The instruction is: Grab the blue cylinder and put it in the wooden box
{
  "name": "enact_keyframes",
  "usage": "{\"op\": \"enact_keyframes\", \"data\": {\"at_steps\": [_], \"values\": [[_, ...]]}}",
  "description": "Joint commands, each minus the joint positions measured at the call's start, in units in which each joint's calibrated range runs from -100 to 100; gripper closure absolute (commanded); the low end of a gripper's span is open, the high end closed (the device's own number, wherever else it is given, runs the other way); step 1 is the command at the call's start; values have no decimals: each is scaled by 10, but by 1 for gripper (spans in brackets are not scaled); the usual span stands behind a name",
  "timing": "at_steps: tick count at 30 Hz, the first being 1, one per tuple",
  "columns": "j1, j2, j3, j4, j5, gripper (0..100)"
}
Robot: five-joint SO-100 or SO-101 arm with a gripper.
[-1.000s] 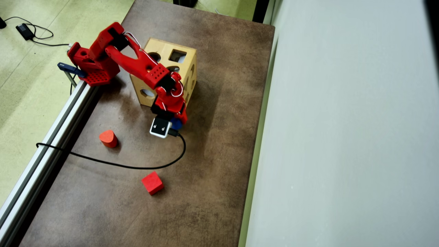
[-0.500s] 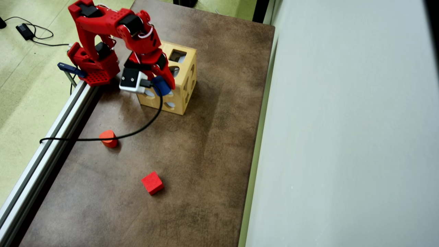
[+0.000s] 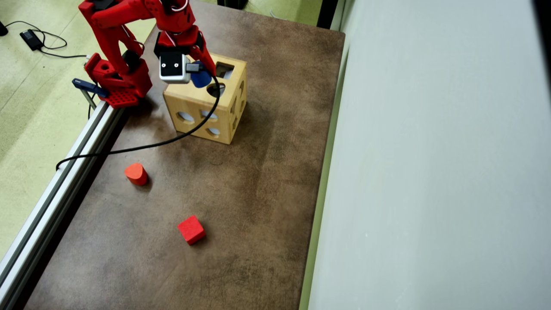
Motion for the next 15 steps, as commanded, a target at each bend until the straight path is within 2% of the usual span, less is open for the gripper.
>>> {"op": "enact_keyframes", "data": {"at_steps": [1,15], "values": [[-21,-73,45,5,-2,96],[-32,-154,195,1,-2,96]]}}
